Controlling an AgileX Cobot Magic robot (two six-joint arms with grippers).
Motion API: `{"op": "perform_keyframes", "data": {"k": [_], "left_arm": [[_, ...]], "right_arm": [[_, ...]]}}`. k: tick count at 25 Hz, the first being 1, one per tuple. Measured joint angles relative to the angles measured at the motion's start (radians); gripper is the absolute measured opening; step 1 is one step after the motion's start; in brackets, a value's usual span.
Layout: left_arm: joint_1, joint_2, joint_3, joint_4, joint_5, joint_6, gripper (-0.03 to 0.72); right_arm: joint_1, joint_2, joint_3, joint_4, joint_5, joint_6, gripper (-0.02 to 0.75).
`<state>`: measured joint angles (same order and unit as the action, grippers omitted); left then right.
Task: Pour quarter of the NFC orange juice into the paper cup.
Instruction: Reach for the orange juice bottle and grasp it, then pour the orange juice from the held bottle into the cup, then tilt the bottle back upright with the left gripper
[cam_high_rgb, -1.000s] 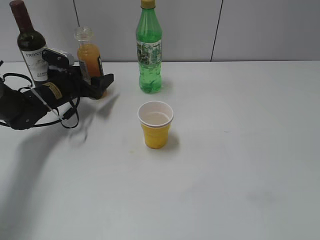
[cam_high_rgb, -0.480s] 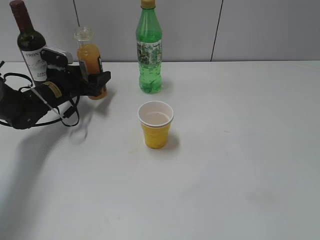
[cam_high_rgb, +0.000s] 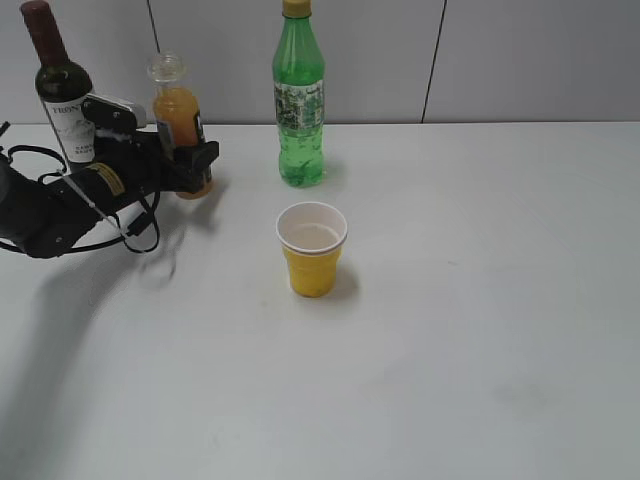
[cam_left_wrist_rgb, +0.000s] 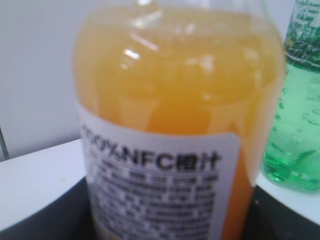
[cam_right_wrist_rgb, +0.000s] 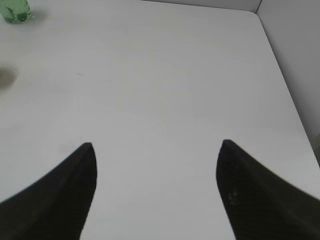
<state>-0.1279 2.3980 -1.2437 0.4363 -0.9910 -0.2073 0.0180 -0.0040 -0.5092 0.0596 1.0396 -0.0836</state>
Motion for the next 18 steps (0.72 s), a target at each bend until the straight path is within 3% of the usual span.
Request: {"op": "perform_keyframes", "data": {"k": [7, 14, 18], "left_arm": [[-0.015, -0.060, 0.088, -0.088, 0.033, 0.035, 0.445], [-0.110, -0.224, 0.302, -0.292, 0.099, 0.273, 0.445], [-0.200, -0.286, 0.385, -0.487, 0.090, 0.519, 0.445]], "right_arm": [[0.000, 0.000, 0.000, 0.000, 0.000, 0.000, 0.592], [0.000, 0.000, 0.000, 0.000, 0.000, 0.000, 0.592], [0.000, 0.000, 0.000, 0.000, 0.000, 0.000, 0.592]]}}
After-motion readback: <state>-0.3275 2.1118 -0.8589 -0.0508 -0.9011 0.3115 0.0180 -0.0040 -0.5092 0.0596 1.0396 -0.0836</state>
